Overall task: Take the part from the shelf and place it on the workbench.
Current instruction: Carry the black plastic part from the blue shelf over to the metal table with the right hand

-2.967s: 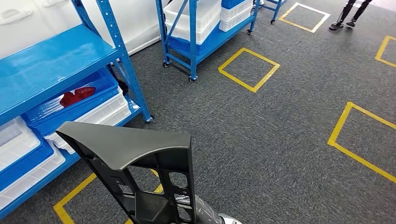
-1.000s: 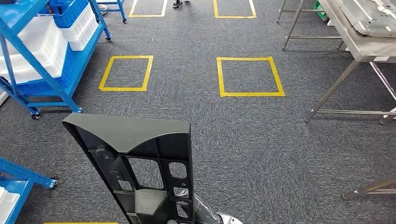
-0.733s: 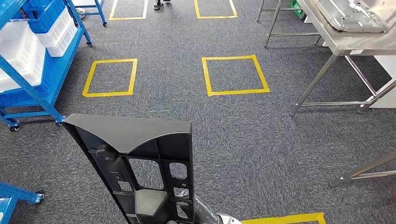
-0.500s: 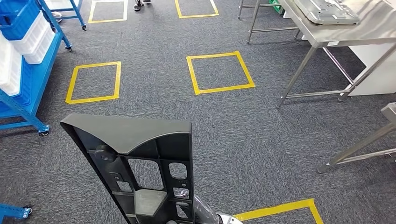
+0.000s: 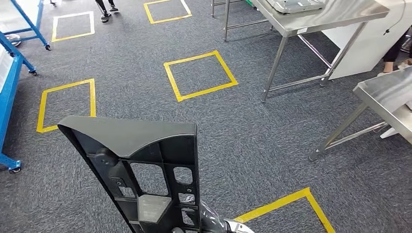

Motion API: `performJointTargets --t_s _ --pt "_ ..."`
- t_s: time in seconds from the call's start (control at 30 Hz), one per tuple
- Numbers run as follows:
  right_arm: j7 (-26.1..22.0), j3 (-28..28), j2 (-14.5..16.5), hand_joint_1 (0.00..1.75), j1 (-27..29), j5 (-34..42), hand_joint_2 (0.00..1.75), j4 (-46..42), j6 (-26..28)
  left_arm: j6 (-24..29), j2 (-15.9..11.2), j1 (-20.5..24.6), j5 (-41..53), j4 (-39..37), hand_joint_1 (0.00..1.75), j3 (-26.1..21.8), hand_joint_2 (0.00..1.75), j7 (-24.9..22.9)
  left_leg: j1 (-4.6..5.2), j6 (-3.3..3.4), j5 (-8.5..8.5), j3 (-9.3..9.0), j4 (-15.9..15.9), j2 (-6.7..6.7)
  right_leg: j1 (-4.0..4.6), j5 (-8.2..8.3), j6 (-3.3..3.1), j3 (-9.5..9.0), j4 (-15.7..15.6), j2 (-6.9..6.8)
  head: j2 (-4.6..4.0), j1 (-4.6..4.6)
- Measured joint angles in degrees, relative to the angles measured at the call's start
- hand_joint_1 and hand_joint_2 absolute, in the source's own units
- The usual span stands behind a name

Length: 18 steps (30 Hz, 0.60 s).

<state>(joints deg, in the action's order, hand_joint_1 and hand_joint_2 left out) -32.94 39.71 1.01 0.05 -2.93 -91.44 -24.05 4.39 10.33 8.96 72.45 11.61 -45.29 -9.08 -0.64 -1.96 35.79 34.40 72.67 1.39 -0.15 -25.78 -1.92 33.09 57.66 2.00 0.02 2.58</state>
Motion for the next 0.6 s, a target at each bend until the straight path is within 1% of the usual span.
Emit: performJointTargets --t_s 0.03,0.07,0.1,0.13,0.17,0.2,0.23,0.27,0.3,0.33,0.37,0.4,0.43,0.47,0.5,0.53,0.57,0.6 --pt "0.2 0.0 0.0 1.68 0.0 -0.1 1.75 0.0 0.0 -0.2 0.1 0.0 0.2 0.0 0.00 0.0 1.75 -0.8 -0.05 0.12 -2.03 -1.20 -2.5 -0.23 -0.01 -0.04 0.06 -0.13 0.1 0.93 0.00 0.00" --pt "0.4 0.0 0.0 1.68 0.0 -0.2 1.75 0.0 -0.1 -0.3 0.1 0.0 0.3 0.0 0.00 0.0 1.75 -1.5 -0.14 0.26 -4.35 -2.84 -6.4 -0.98 -0.05 -0.11 0.19 -0.19 0.2 1.83 0.00 0.00" --pt "0.5 0.0 0.0 1.68 0.0 -0.2 1.75 0.0 -0.1 -0.5 0.2 -0.1 0.4 0.0 0.00 0.0 1.75 -2.0 -0.24 0.37 -6.09 -4.21 -10.0 -2.50 -0.04 -0.13 0.42 -0.08 0.4 2.63 -0.01 -0.01" --pt "0.7 0.0 0.0 1.68 0.0 -0.3 1.75 0.0 -0.1 -0.6 0.3 -0.2 0.4 -0.1 0.00 0.0 1.75 -2.3 -0.34 0.48 -6.92 -5.26 -13.0 -3.91 -0.09 -0.07 0.75 0.27 0.7 3.35 -0.01 -0.01" --pt "0.8 0.0 0.0 1.68 0.0 -0.4 1.75 0.0 -0.1 -0.7 0.4 -0.2 0.4 -0.1 0.00 0.0 1.75 -2.7 -0.35 0.66 -6.92 -5.67 -14.5 -4.97 -0.17 0.10 1.16 0.76 0.8 3.92 -0.01 -0.01" --pt "1.1 0.0 0.0 1.68 0.0 -0.4 1.75 0.0 0.0 -0.9 0.5 0.0 0.4 -0.2 0.00 0.0 1.75 -3.1 -0.29 0.86 -6.57 -5.72 -15.1 -5.41 -0.26 0.37 1.61 1.23 0.9 4.48 -0.01 -0.01" --pt "1.3 0.0 -0.1 1.68 0.0 -0.5 1.75 0.0 0.0 -1.3 0.7 0.1 0.3 -0.2 0.00 0.0 1.75 -3.6 -0.29 1.20 -6.45 -5.88 -15.6 -4.92 -0.33 0.64 2.05 1.57 0.8 5.06 0.00 -0.01" --pt "1.5 0.0 -0.1 1.68 0.1 -0.5 1.75 0.0 0.0 -1.7 1.0 0.2 0.4 -0.2 0.00 0.0 1.75 -4.3 -0.32 1.58 -6.61 -5.98 -15.8 -4.28 -0.31 0.67 2.36 1.75 0.8 4.88 0.00 -0.01" --pt "1.6 0.0 -0.2 1.68 0.1 -0.5 1.75 0.0 0.0 -2.2 1.2 0.2 0.4 -0.2 0.00 0.0 1.75 -5.0 -0.41 1.95 -6.81 -6.17 -16.2 -3.61 -0.20 0.25 2.59 2.10 1.4 3.94 0.00 -0.02" --pt "1.7 0.0 -0.3 1.68 0.1 -0.5 1.75 -0.1 0.1 -2.7 1.3 0.3 0.5 -0.2 0.00 0.0 1.75 -5.7 -0.46 2.31 -6.98 -6.37 -16.5 -2.84 -0.06 -0.73 2.75 2.94 3.1 2.50 0.00 -0.02" --pt "1.9 0.0 -0.3 1.68 0.1 -0.5 1.75 -0.1 0.2 -3.2 1.4 0.3 0.6 -0.2 0.00 0.0 1.75 -6.4 -0.37 2.53 -7.05 -6.50 -16.6 -2.02 -0.05 -2.25 2.82 4.37 6.0 0.68 0.00 -0.02" --pt "2.0 0.0 -0.4 1.68 0.1 -0.5 1.75 -0.1 0.3 -3.7 1.4 0.3 0.7 -0.2 0.00 0.0 1.75 -7.0 -0.21 2.69 -7.02 -6.53 -16.6 -1.21 -0.08 -3.92 2.91 6.33 9.9 -0.62 0.00 -0.02" --pt "2.2 0.0 -0.4 1.68 0.2 -0.5 1.75 -0.1 0.4 -4.2 1.4 0.3 0.8 -0.2 0.00 0.0 1.75 -7.6 -0.04 2.77 -6.94 -6.57 -16.6 -0.40 -0.17 -5.17 2.99 8.23 13.6 -1.30 0.00 -0.02" --pt "2.3 0.0 -0.5 1.68 0.3 -0.5 1.75 0.0 0.5 -4.5 1.4 0.4 0.9 -0.2 0.00 0.0 1.75 -8.1 0.08 2.82 -6.83 -6.65 -16.6 0.41 -0.24 -5.55 3.01 9.48 16.0 -1.64 -0.01 -0.02" --pt "2.4 0.0 -0.7 1.68 0.4 -0.5 1.75 0.0 0.6 -4.7 1.5 0.4 1.0 -0.2 0.00 0.0 1.75 -8.5 0.15 2.82 -6.67 -6.81 -16.6 1.18 -0.27 -4.87 2.99 9.64 16.2 -1.85 -0.01 -0.02" --pt "2.4 0.0 -0.8 1.68 0.4 -0.5 1.75 0.0 0.7 -4.8 1.5 0.4 1.1 -0.2 0.00 0.0 1.75 -8.9 0.20 2.79 -6.47 -7.07 -16.6 1.90 -0.24 -3.15 2.89 8.43 13.8 -2.17 -0.01 -0.02" --pt "2.4 0.0 -0.9 1.68 0.4 -0.5 1.75 0.0 0.7 -4.8 1.5 0.4 1.2 -0.2 0.00 0.0 1.75 -9.2 0.24 2.72 -6.21 -7.41 -16.6 2.59 -0.16 -1.13 2.68 6.32 9.7 -2.91 -0.01 -0.02" --pt "2.4 0.0 -0.9 1.68 0.3 -0.4 1.75 0.1 0.7 -4.8 1.5 0.3 1.2 -0.2 0.00 0.0 1.75 -9.3 0.35 2.57 -5.95 -7.68 -16.6 3.20 0.14 0.14 2.36 4.18 5.8 -4.10 0.00 -0.03"
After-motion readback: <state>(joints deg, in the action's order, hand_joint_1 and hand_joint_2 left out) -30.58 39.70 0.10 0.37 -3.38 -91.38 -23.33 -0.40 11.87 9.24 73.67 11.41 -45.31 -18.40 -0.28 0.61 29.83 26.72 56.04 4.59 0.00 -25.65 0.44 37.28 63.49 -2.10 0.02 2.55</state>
